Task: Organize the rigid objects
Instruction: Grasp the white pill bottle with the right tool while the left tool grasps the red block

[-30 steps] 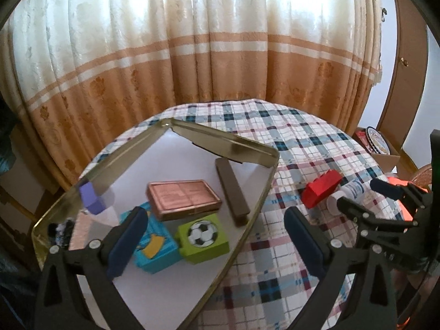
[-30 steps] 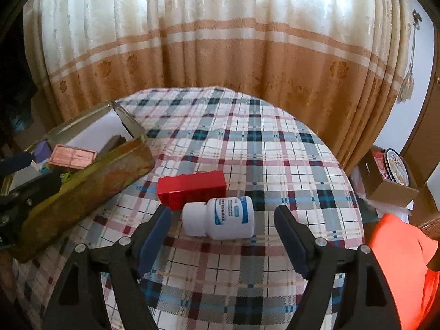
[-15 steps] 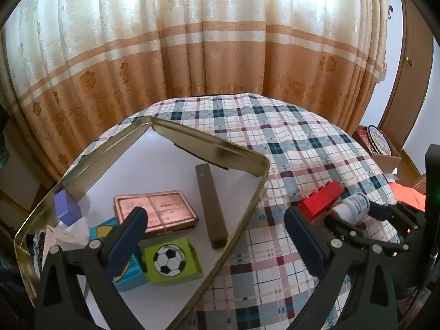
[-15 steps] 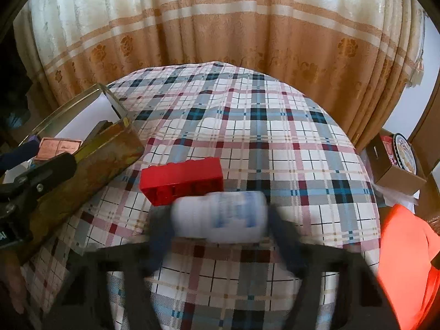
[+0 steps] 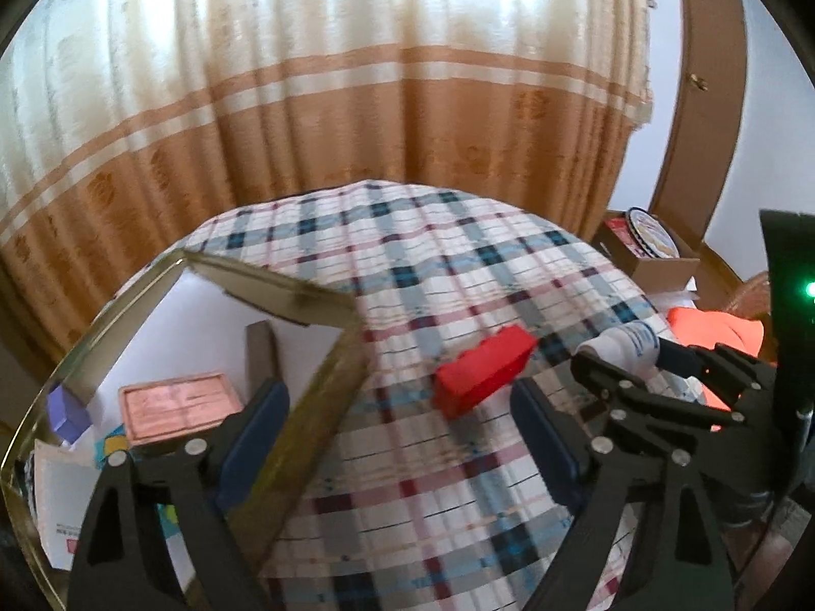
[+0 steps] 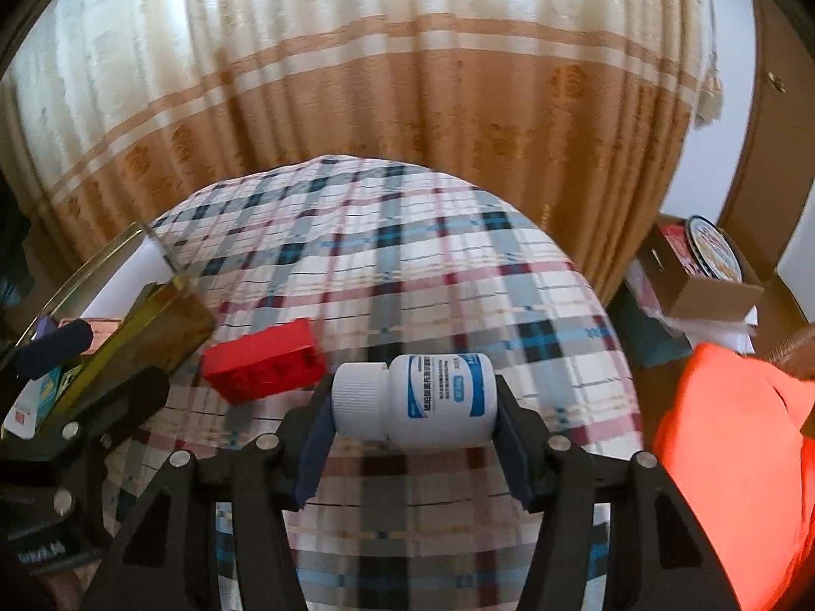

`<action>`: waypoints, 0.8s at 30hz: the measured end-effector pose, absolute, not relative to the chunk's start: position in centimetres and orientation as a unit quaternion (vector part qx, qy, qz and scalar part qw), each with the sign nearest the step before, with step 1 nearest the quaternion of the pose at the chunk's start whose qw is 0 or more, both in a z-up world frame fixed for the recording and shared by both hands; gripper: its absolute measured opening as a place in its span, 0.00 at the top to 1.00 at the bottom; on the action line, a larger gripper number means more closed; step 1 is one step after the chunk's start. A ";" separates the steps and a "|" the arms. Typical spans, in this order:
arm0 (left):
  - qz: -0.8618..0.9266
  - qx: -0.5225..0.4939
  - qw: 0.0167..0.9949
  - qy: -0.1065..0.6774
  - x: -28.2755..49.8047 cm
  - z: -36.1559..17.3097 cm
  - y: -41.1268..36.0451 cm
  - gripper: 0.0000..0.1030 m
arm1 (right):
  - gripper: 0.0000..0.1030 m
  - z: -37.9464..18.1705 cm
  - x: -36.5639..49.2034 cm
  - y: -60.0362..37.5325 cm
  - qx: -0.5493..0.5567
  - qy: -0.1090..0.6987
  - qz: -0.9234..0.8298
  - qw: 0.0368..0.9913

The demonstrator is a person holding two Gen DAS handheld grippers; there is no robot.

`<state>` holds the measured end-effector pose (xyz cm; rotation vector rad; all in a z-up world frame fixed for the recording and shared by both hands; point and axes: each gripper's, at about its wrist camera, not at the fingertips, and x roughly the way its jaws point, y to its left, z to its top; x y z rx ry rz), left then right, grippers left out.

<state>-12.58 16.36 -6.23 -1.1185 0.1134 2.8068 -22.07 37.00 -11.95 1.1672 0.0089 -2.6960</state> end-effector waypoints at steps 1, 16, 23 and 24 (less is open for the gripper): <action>0.927 -0.366 0.063 0.043 -12.7 -6.3 16.8 0.16 | 0.43 -12.0 -22.2 37.3 0.397 -0.001 -0.913 0.098; 0.910 -0.392 0.123 0.064 -15.1 -8.5 20.1 0.35 | 0.43 -12.4 -22.1 39.3 0.386 0.012 -0.921 0.060; 0.898 -0.419 0.124 0.056 -16.6 -10.5 20.0 0.47 | 0.42 -12.4 -22.3 39.1 0.387 0.018 -0.919 0.068; 0.897 -0.421 0.122 0.056 -16.7 -10.7 20.0 0.47 | 0.42 -12.4 -22.3 39.0 0.388 0.021 -0.919 0.068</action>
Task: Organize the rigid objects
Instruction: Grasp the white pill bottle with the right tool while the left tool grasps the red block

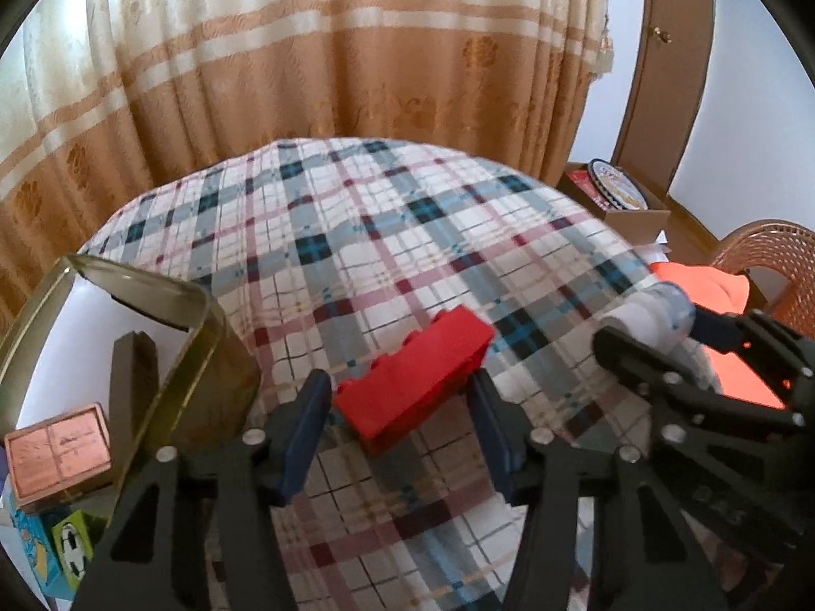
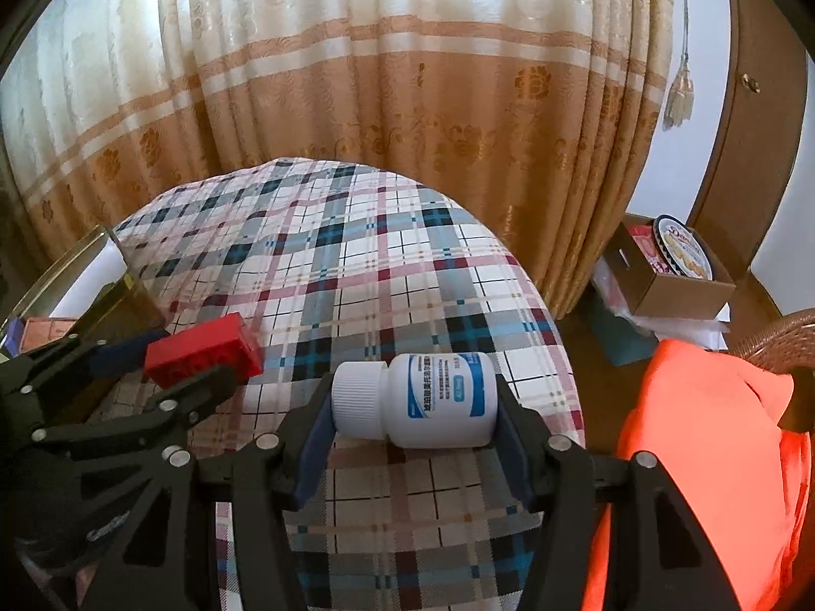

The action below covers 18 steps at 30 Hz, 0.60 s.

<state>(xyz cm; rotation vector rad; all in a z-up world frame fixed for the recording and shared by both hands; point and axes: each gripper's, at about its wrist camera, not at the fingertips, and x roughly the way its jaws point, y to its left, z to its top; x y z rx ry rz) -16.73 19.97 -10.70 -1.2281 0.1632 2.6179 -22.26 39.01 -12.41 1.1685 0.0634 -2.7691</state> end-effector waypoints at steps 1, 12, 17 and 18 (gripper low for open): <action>0.894 -0.427 0.122 0.054 -16.9 -11.0 19.9 0.49 | 0.42 -12.4 -22.2 38.9 0.388 0.025 -0.919 0.067; 0.894 -0.422 0.142 0.047 -16.7 -10.8 19.9 0.79 | 0.42 -12.4 -22.3 38.5 0.389 0.041 -0.918 0.066; 0.893 -0.422 0.150 0.045 -16.5 -10.7 19.8 0.80 | 0.42 -12.4 -22.3 38.5 0.388 0.042 -0.918 0.067; 0.893 -0.421 0.150 0.044 -16.5 -10.7 19.7 0.80 | 0.42 -12.4 -22.3 38.4 0.388 0.041 -0.918 0.067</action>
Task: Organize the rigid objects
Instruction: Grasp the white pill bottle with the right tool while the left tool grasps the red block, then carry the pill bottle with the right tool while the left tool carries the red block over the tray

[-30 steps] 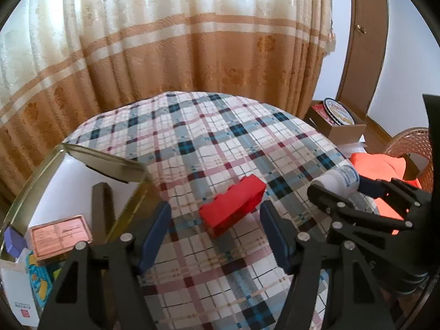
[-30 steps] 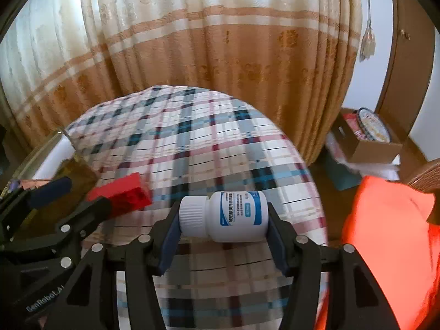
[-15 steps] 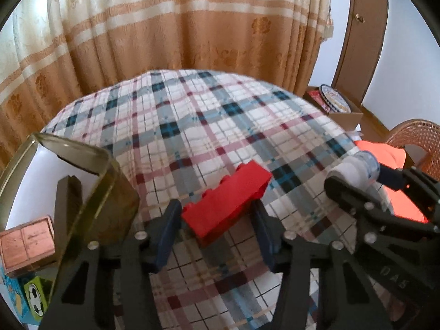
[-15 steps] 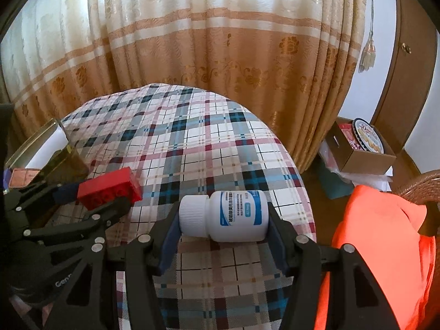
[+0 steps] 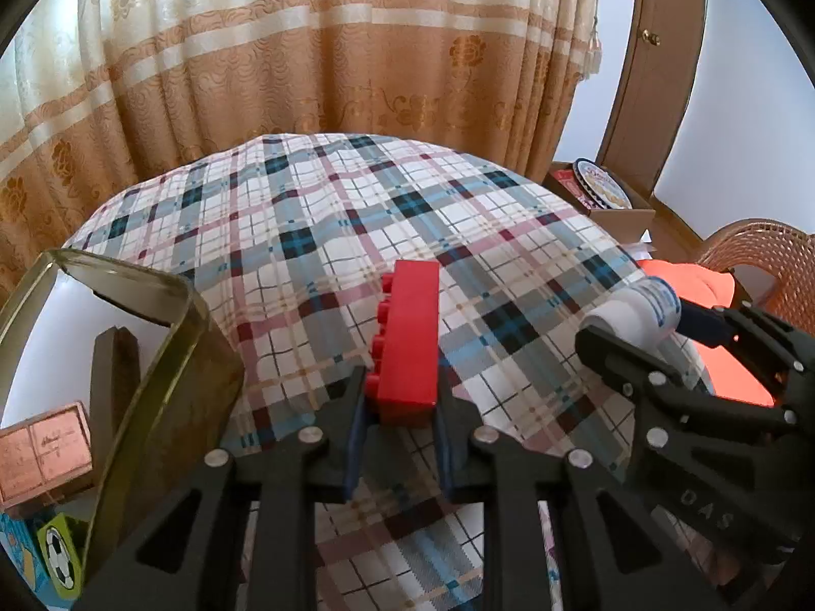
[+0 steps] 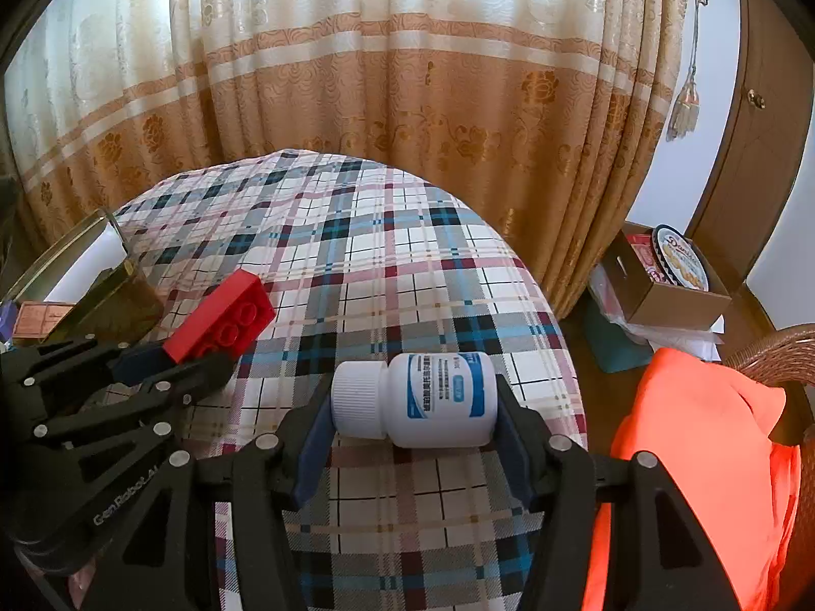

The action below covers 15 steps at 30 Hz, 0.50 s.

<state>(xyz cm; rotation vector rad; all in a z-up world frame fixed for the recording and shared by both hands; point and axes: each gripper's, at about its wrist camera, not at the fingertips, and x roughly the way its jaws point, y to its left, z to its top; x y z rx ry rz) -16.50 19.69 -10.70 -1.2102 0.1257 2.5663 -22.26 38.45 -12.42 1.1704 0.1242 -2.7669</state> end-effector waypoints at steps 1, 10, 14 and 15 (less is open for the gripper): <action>0.894 -0.421 0.150 0.042 -16.4 -10.7 19.6 0.80 | 0.42 -12.4 -22.3 38.5 0.388 0.041 -0.918 0.068; 0.900 -0.413 0.134 0.044 -15.9 -10.4 19.1 0.80 | 0.42 -12.2 -22.1 38.2 0.381 0.039 -0.920 0.084; 0.905 -0.402 0.128 0.053 -15.5 -10.1 19.2 0.80 | 0.42 -12.0 -21.7 37.7 0.370 0.053 -0.924 0.088; 0.907 -0.399 0.126 0.054 -15.4 -10.1 19.2 0.80 | 0.42 -11.9 -21.6 37.6 0.366 0.056 -0.925 0.088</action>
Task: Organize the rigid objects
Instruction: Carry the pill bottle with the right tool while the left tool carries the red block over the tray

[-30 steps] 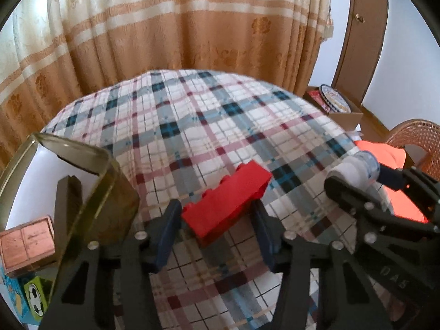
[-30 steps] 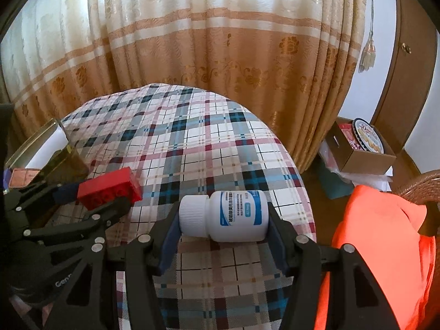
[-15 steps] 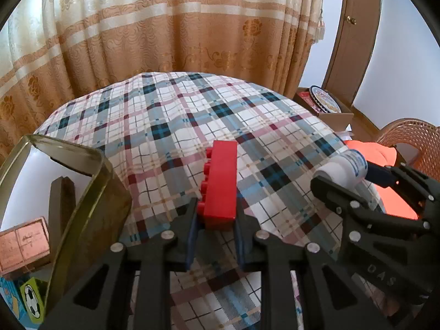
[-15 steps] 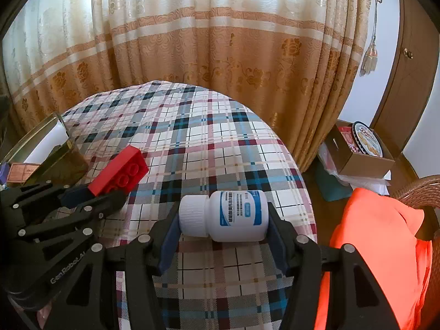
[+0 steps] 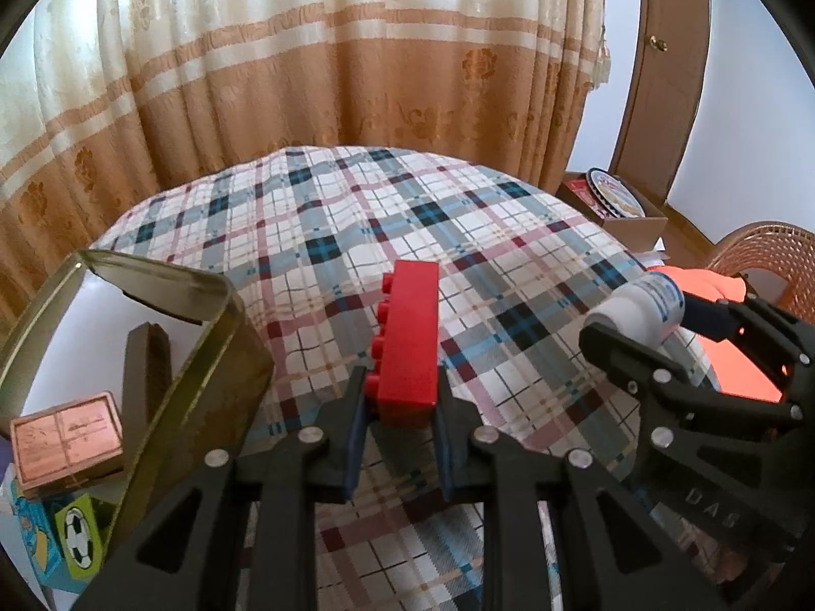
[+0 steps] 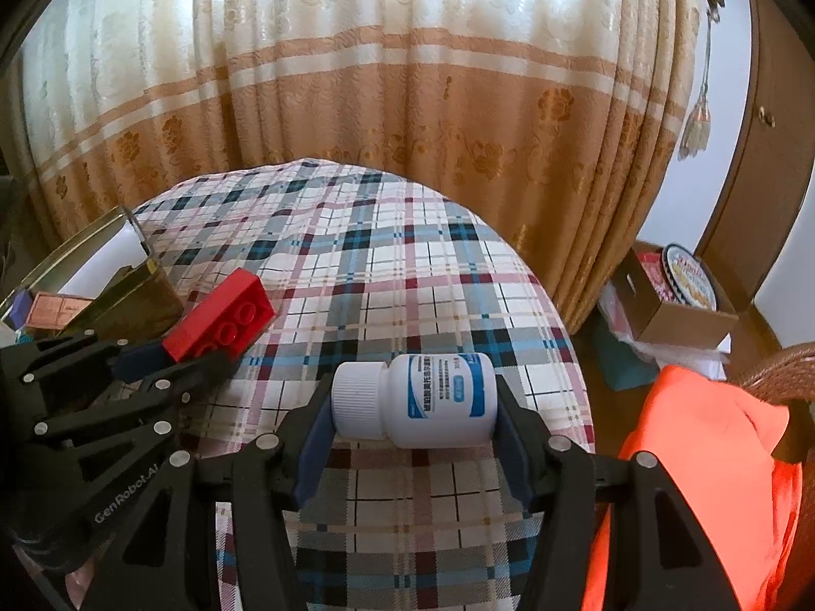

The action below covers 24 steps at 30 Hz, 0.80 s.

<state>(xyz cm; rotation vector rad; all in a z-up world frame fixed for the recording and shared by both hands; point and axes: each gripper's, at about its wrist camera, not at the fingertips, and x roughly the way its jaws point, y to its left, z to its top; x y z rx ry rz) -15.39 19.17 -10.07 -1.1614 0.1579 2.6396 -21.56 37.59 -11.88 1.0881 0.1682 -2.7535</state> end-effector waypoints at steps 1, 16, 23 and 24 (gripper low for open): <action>0.908 -0.396 0.125 0.056 -15.3 -10.0 19.2 0.80 | 0.42 -11.8 -21.4 37.4 0.362 0.060 -0.926 0.089; 0.920 -0.372 0.106 0.062 -14.0 -9.4 18.5 0.80 | 0.43 -10.9 -20.0 36.6 0.317 0.088 -0.939 0.099; 0.922 -0.372 0.092 0.053 -13.8 -9.2 17.5 0.80 | 0.43 -10.7 -19.6 36.3 0.310 0.096 -0.941 0.101; 0.923 -0.371 0.091 0.052 -13.7 -9.1 17.4 0.80 | 0.43 -10.8 -19.5 36.2 0.309 0.099 -0.940 0.101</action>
